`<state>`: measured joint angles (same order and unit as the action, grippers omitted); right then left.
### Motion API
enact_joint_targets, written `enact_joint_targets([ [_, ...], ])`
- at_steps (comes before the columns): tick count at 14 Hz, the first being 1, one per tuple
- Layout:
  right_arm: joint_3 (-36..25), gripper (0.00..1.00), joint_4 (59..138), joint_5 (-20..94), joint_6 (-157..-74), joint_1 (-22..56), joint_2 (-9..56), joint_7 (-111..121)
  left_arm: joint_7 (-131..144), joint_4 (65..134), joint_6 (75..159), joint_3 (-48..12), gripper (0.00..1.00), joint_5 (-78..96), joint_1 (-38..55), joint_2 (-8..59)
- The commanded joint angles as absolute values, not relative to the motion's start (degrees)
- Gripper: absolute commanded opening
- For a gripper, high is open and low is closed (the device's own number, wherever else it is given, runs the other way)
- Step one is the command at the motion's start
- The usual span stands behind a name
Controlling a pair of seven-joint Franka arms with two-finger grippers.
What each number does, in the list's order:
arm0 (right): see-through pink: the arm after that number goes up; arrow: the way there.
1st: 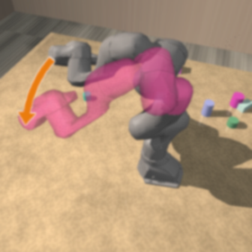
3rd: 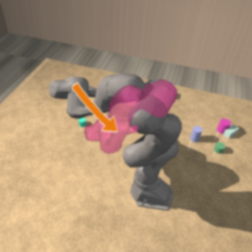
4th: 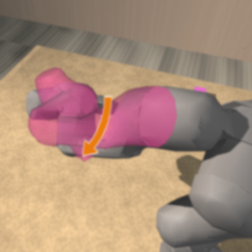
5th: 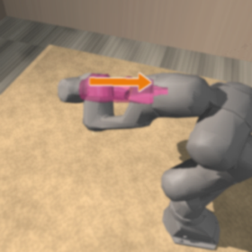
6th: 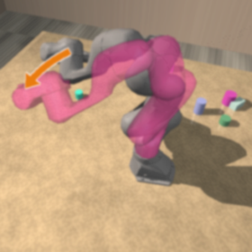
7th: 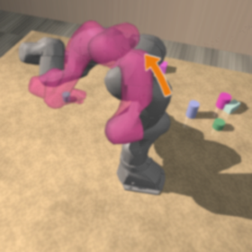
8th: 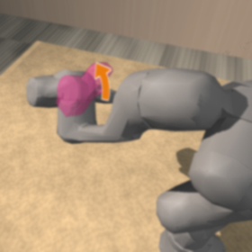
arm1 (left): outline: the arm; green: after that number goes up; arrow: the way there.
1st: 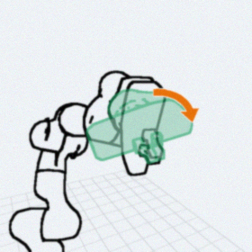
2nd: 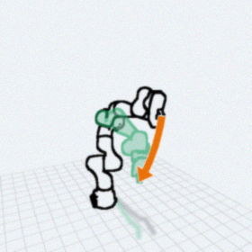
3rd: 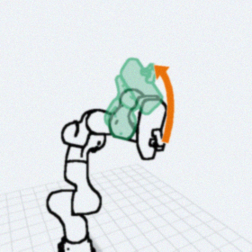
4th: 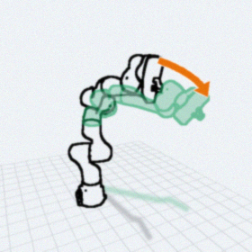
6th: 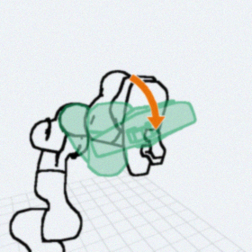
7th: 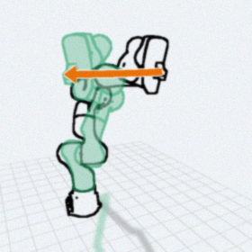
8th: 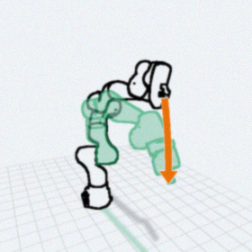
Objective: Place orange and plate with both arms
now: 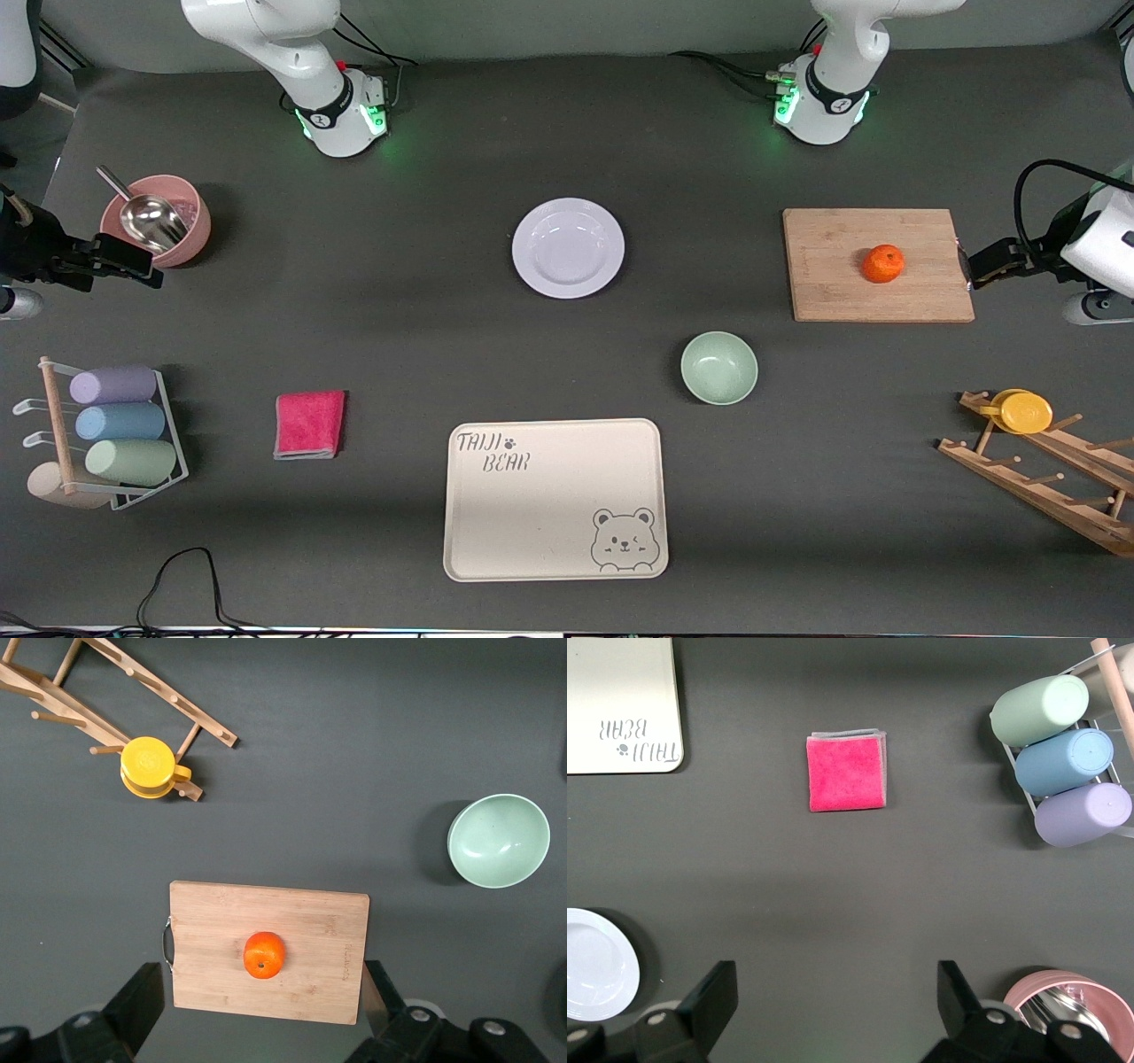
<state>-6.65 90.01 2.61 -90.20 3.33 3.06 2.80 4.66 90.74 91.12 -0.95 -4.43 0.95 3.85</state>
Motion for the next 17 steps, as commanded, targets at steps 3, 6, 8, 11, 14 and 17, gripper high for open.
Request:
enact_joint_targets([
  [3,-6.3,1.0,90.3,1.7,-90.4,3.3,2.5,1.1,5.8,88.1,89.4,-1.1,1.0,-3.9,0.6,4.7],
  [6,-6.3,1.0,90.3,1.6,-90.4,3.3,2.5,1.1,6.1,88.1,89.4,-1.1,1.0,-4.0,1.0,4.7],
  [8,-6.4,1.0,90.3,1.5,-90.3,3.3,2.4,1.1,5.9,88.1,89.0,-1.2,1.0,-4.1,0.9,4.5],
  [11,-6.4,1.0,90.4,-0.6,-90.2,3.3,2.2,1.1,6.1,88.7,84.7,-1.2,1.0,-4.0,0.8,2.9],
  [14,-6.4,1.0,90.4,-0.6,-90.1,3.3,2.0,1.1,6.1,98.7,84.1,-1.1,1.0,-4.0,0.3,-6.3],
  [17,-6.5,1.0,91.0,-0.6,-89.9,3.3,1.5,1.1,6.0,112.3,84.3,-0.4,1.0,-4.0,0.0,-19.8],
])
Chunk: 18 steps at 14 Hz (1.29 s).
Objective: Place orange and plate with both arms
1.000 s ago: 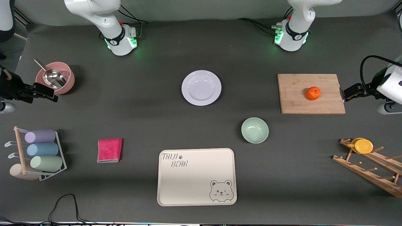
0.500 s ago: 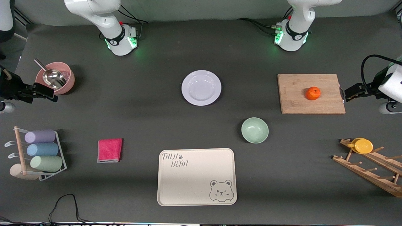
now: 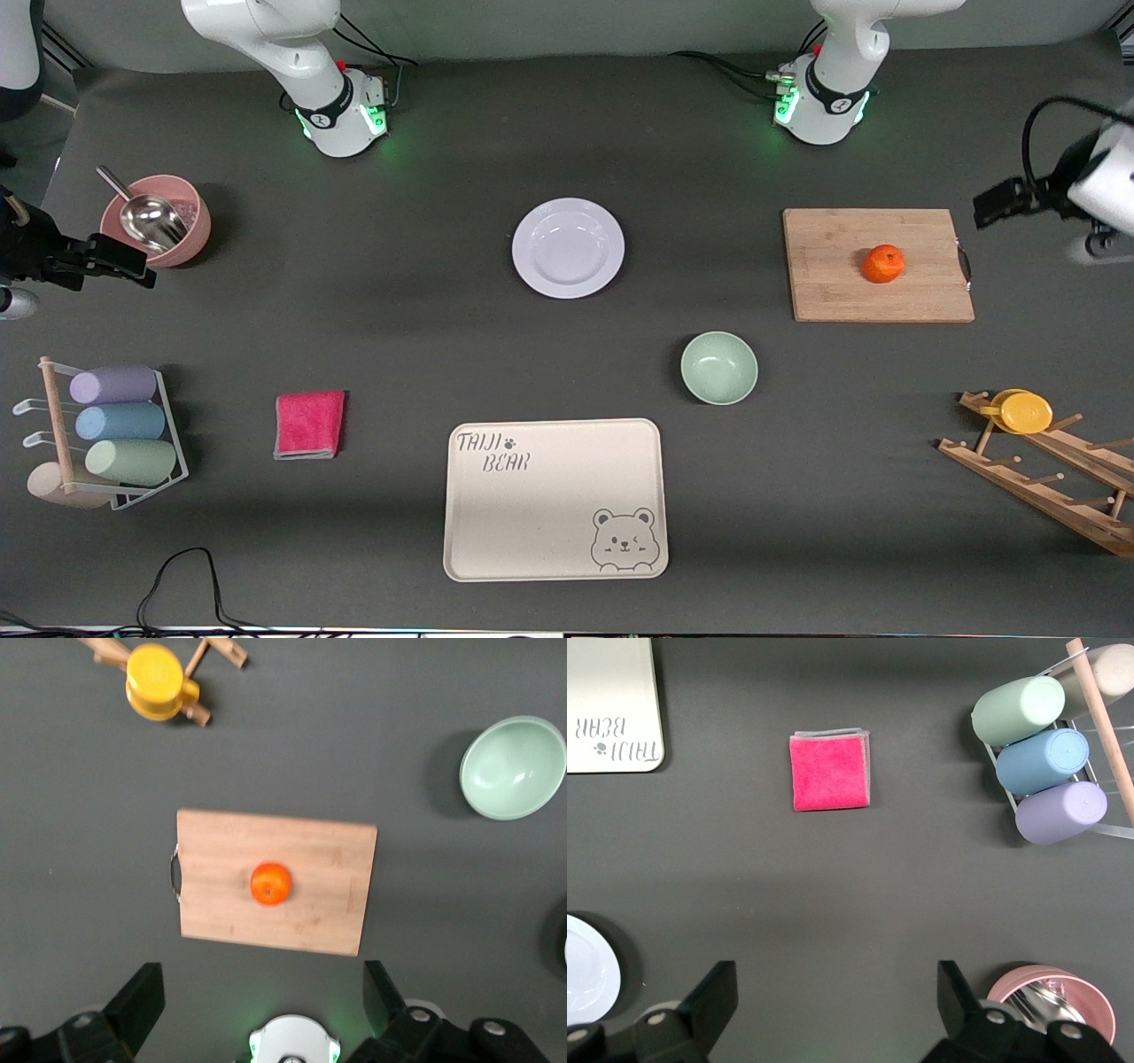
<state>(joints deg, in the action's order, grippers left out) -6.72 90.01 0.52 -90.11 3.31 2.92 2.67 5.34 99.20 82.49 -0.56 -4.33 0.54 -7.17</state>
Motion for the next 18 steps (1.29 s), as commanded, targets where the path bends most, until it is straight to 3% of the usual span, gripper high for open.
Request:
enact_joint_targets([
  [1,-6.4,1.0,91.2,-0.6,-89.6,3.3,1.1,1.0,6.0,117.4,85.6,-0.4,1.0,-4.0,0.0,-23.9],
  [3,-6.3,1.0,94.1,-0.6,-89.5,3.4,-2.1,1.0,6.0,124.5,88.9,-0.4,1.0,-4.0,0.0,-28.5],
  [6,-6.3,1.0,103.4,-0.4,-89.7,3.5,-11.5,0.7,5.9,129.1,93.3,-0.4,1.0,-4.0,0.0,-28.6],
  [10,-6.1,1.0,119.1,-0.4,-94.6,8.2,-25.5,-6.6,5.5,141.2,106.9,1.8,1.0,-4.0,0.0,-28.4],
  [13,-5.8,1.0,123.0,-0.7,-94.7,14.9,-29.0,-13.8,5.3,149.5,118.8,2.8,1.0,-4.2,-0.1,-26.3],
  [18,-5.4,1.0,123.7,-0.6,-93.4,17.5,-29.4,-16.0,5.0,153.5,131.5,2.7,1.0,-4.7,-1.8,-15.4],
])
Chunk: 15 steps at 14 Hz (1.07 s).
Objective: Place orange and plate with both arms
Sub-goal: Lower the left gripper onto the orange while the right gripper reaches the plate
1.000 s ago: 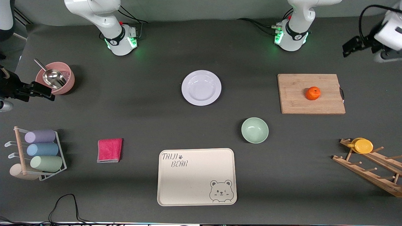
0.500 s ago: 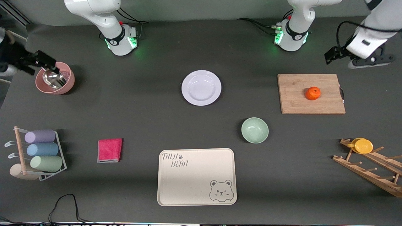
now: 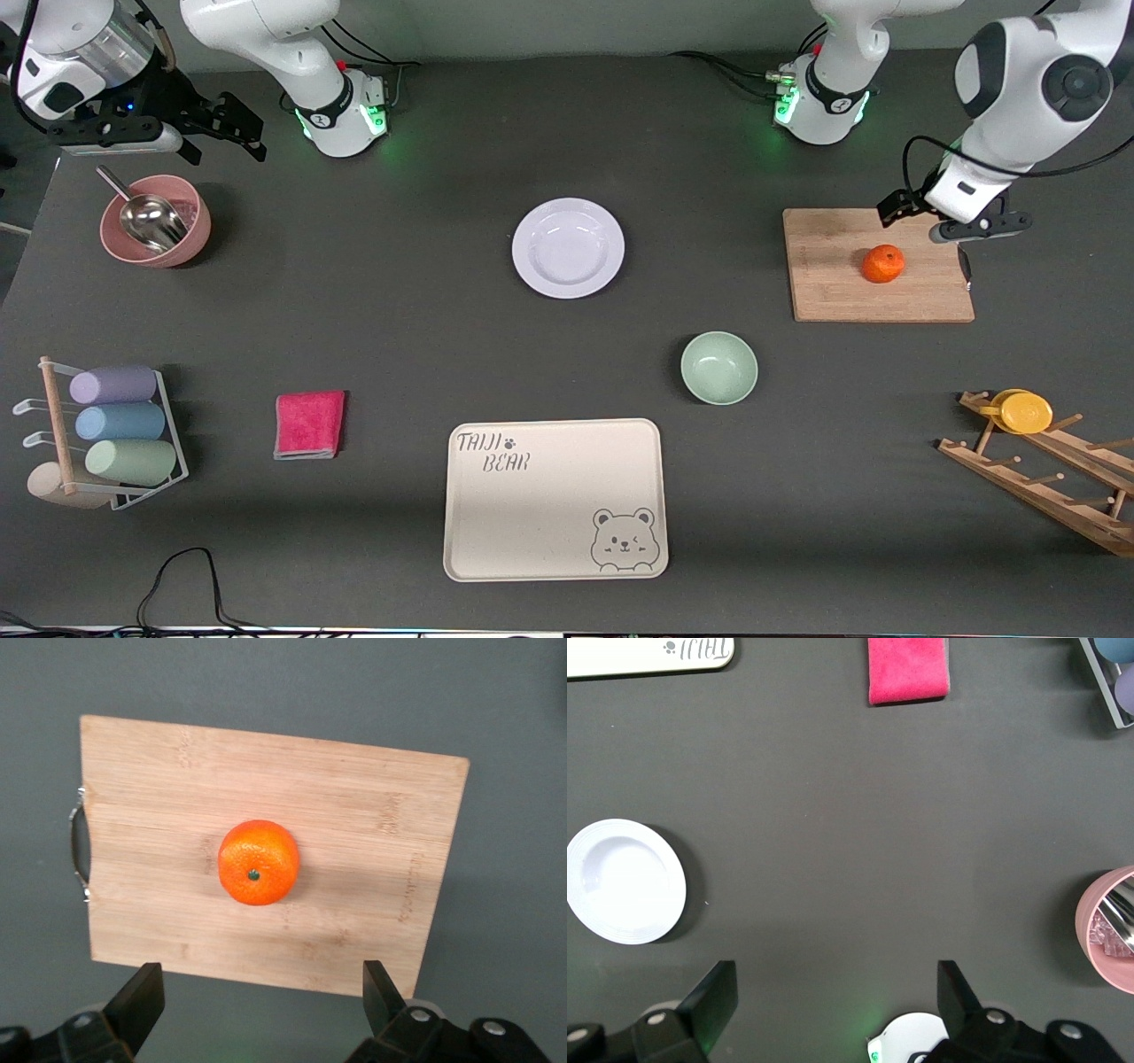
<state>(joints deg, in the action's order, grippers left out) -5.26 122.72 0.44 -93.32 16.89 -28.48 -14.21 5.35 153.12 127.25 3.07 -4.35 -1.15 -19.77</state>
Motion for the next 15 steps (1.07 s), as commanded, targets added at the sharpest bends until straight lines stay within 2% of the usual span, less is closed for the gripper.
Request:
enact_joint_targets([
  [1,-5.4,1.0,124.0,-0.1,-93.4,18.8,-29.3,-16.0,4.7,154.0,134.4,2.8,1.0,-4.7,-1.9,-12.9],
  [3,-5.9,1.0,125.6,1.0,-93.5,19.6,-29.3,-16.0,4.6,154.8,140.2,2.8,1.0,-4.7,-2.1,-8.3],
  [6,-6.2,1.0,128.9,8.8,-94.6,19.6,-28.7,-14.9,4.5,155.6,145.9,2.8,1.0,-4.7,-2.1,-3.1],
  [9,-6.6,1.0,133.4,14.1,-98.2,19.5,-28.4,-10.7,2.6,156.2,147.5,2.9,1.0,-4.8,-2.5,-1.4],
  [11,-9.3,1.0,138.4,19.4,-102.6,19.5,-27.8,-5.0,0.6,156.3,148.4,2.8,1.0,-4.8,-5.3,-0.7],
  [15,-9.7,1.0,145.4,32.7,-111.6,19.5,-22.9,7.4,0.1,156.3,149.9,2.8,1.0,-4.8,-5.7,1.0],
])
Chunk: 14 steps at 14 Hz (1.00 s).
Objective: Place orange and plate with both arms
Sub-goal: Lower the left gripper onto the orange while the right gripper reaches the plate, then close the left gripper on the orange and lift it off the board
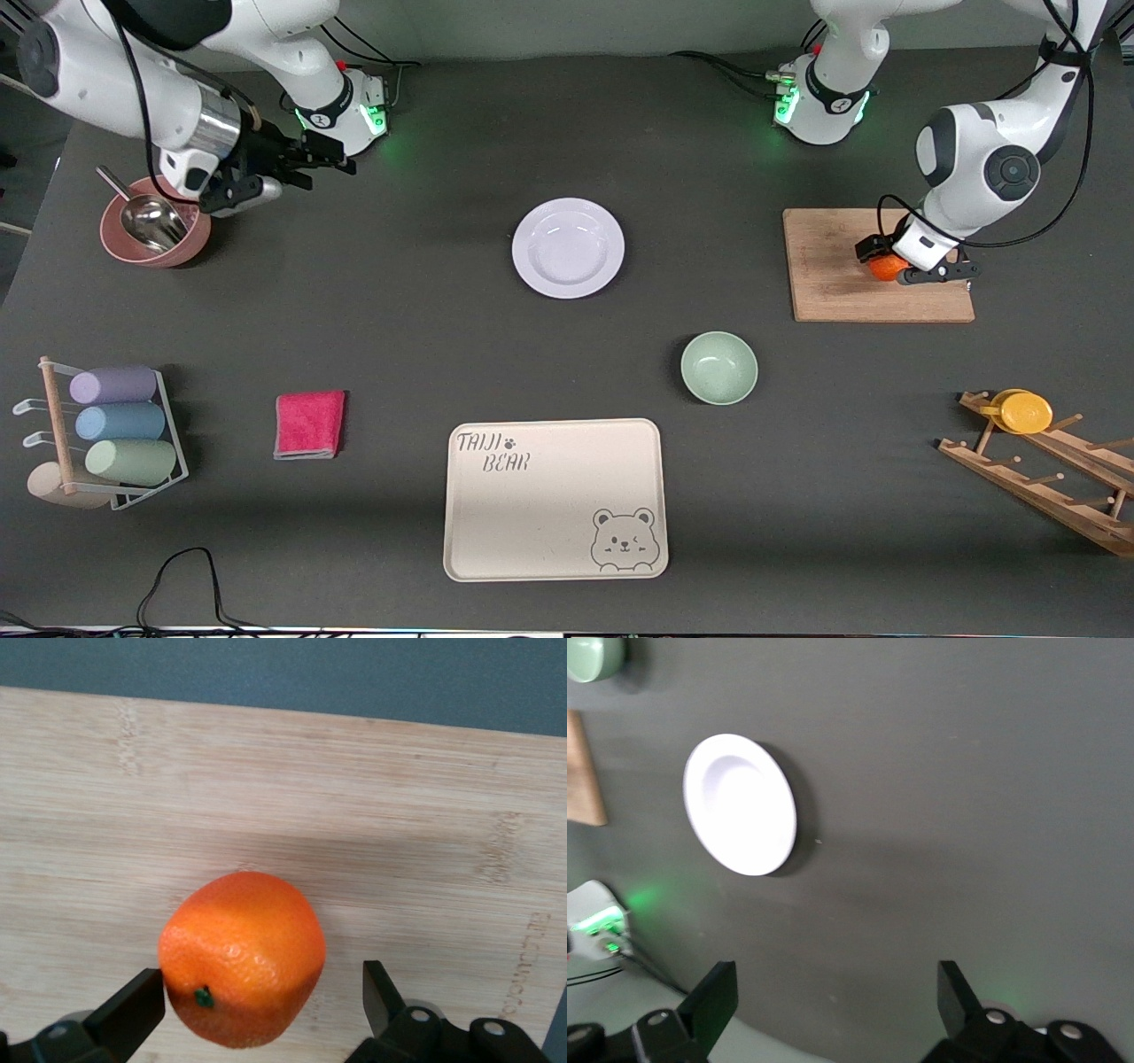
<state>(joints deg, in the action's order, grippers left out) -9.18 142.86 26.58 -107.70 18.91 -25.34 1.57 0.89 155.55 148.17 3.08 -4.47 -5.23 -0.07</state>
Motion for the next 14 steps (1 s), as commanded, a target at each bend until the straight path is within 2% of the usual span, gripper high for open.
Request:
enact_joint_targets([
  [1,-9.8,1.0,147.4,37.5,-114.1,19.5,-21.4,11.6,0.1,156.3,149.9,2.8,1.0,-4.8,-5.6,1.0],
  [4,-9.8,1.0,151.7,54.6,-119.1,19.5,-14.2,28.0,-0.1,156.3,149.8,2.8,1.0,-4.8,-5.6,1.0],
  [8,-9.9,1.0,152.5,73.1,-119.1,19.3,-1.3,50.2,-0.1,156.3,149.8,2.8,0.98,-4.8,-5.6,1.0],
  [9,-9.9,1.0,152.7,76.3,-119.1,19.5,0.8,52.8,-0.2,156.3,149.7,2.8,0.9,-4.8,-5.6,1.0],
  [10,-9.8,1.0,152.8,78.6,-119.1,19.6,2.0,53.9,-0.3,156.2,149.7,2.8,0.35,-4.8,-5.6,0.9],
  [11,-9.8,1.0,152.8,80.1,-119.1,19.7,3.1,54.9,-0.4,156.2,149.7,2.8,0.0,-4.8,-5.5,0.9],
  [14,-9.8,1.0,152.8,86.7,-118.4,19.7,8.2,63.2,-0.4,156.1,149.3,2.7,0.0,-4.8,-5.5,0.9],
])
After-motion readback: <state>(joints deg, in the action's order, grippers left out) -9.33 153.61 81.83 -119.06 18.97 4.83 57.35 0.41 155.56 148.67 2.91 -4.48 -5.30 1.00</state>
